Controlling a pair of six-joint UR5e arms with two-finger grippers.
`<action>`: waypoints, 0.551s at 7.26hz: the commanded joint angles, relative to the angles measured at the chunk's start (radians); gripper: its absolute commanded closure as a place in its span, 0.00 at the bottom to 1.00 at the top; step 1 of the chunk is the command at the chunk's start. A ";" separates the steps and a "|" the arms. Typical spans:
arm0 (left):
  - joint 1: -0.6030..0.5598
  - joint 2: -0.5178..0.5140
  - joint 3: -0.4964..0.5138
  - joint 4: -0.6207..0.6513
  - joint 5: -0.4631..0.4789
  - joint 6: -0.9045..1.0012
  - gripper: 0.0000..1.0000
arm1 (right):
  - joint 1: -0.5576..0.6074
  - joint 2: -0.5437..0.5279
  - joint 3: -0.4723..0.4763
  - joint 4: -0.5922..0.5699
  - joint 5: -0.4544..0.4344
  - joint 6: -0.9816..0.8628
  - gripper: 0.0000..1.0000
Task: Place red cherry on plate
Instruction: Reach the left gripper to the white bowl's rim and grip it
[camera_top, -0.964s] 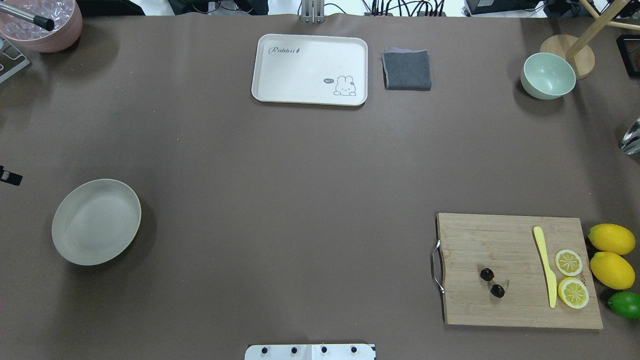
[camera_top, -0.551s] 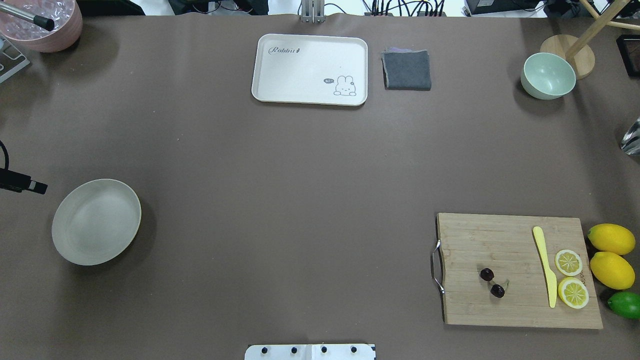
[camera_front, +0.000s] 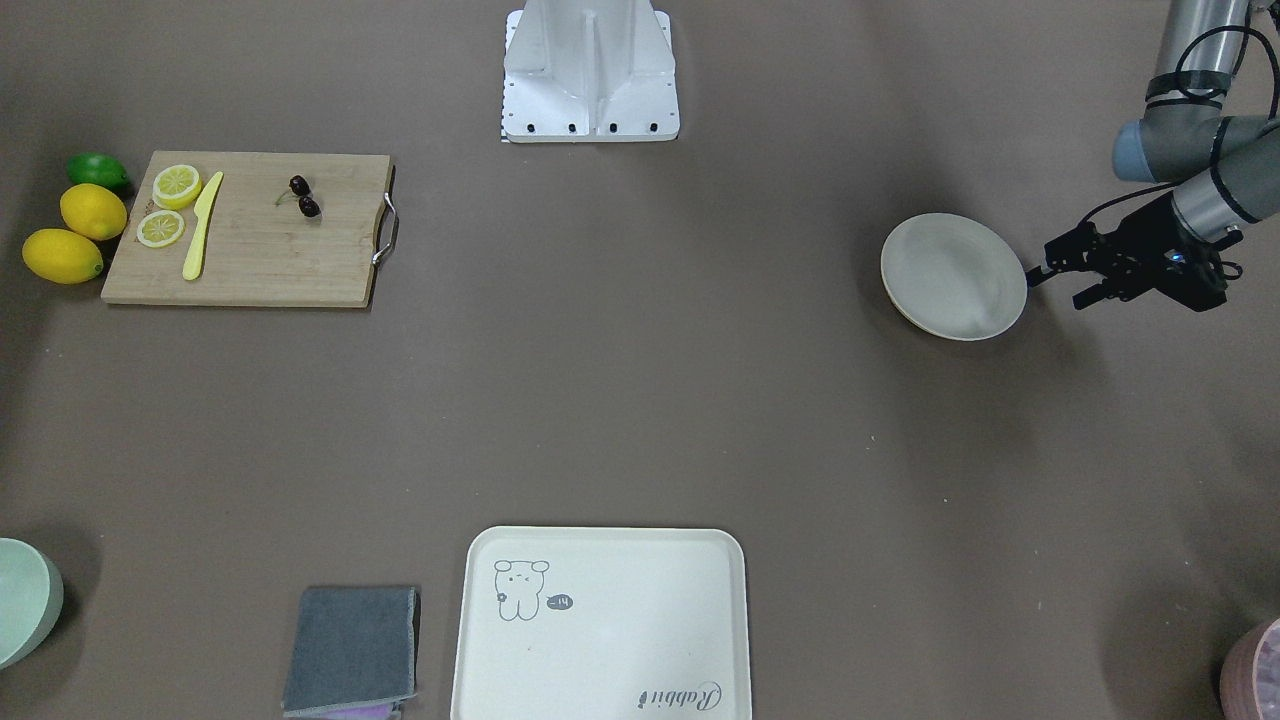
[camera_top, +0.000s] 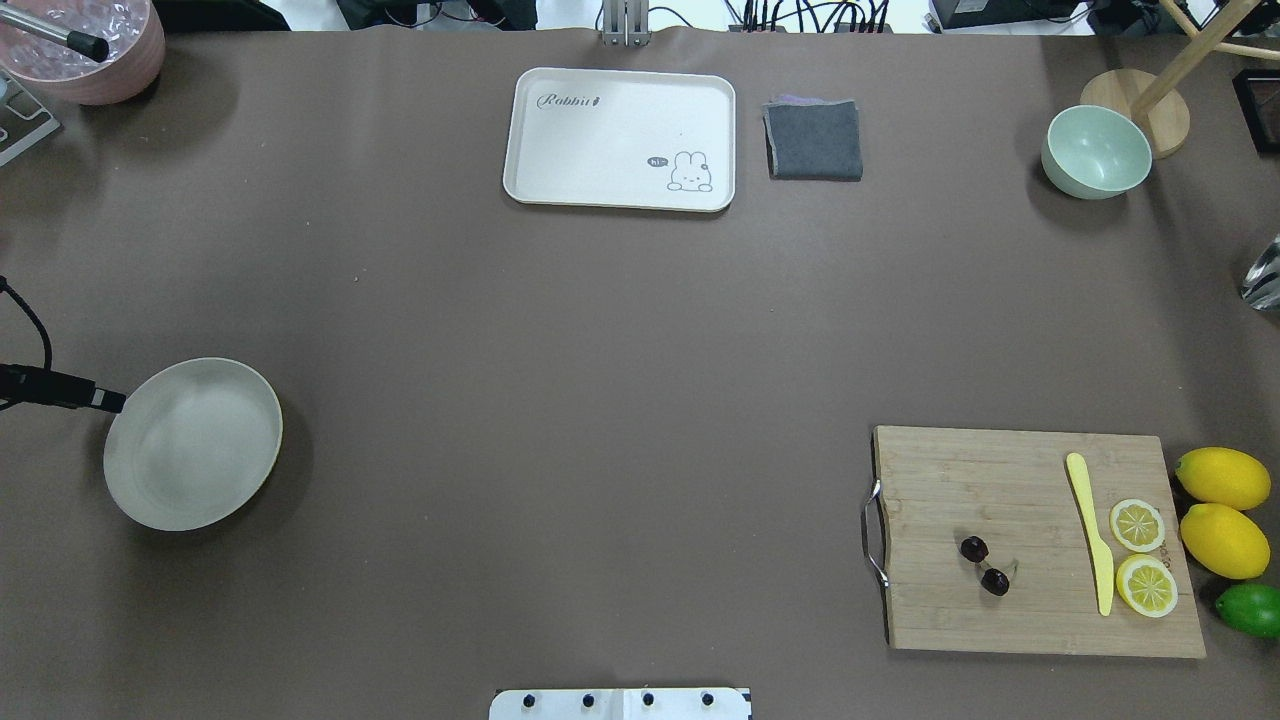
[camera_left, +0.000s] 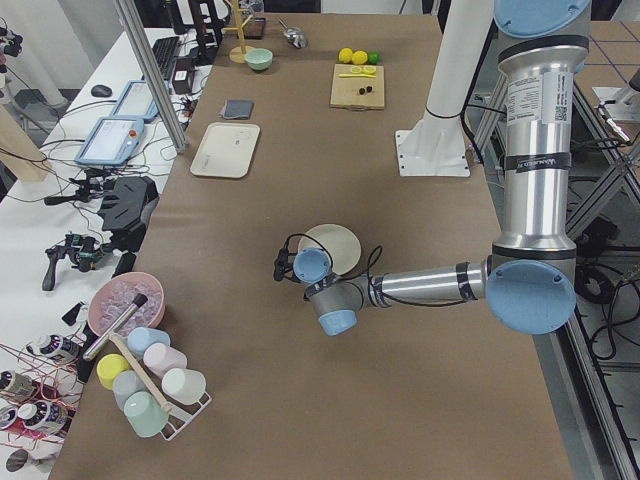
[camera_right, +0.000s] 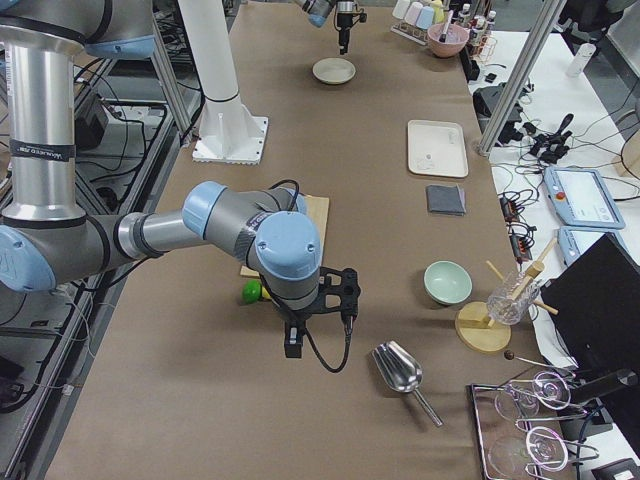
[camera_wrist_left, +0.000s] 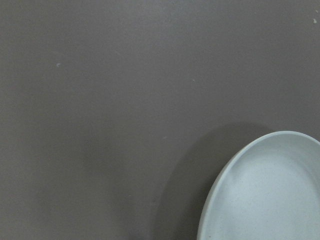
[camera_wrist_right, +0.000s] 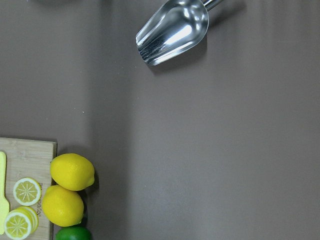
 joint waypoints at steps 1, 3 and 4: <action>0.042 -0.004 -0.003 -0.072 0.028 -0.100 0.13 | 0.001 -0.001 0.000 0.000 0.000 0.000 0.00; 0.044 -0.004 -0.001 -0.074 0.029 -0.098 0.46 | 0.007 -0.002 0.000 -0.002 -0.001 0.000 0.00; 0.044 -0.004 0.010 -0.098 0.031 -0.097 0.66 | 0.007 -0.002 0.000 0.000 -0.001 -0.002 0.00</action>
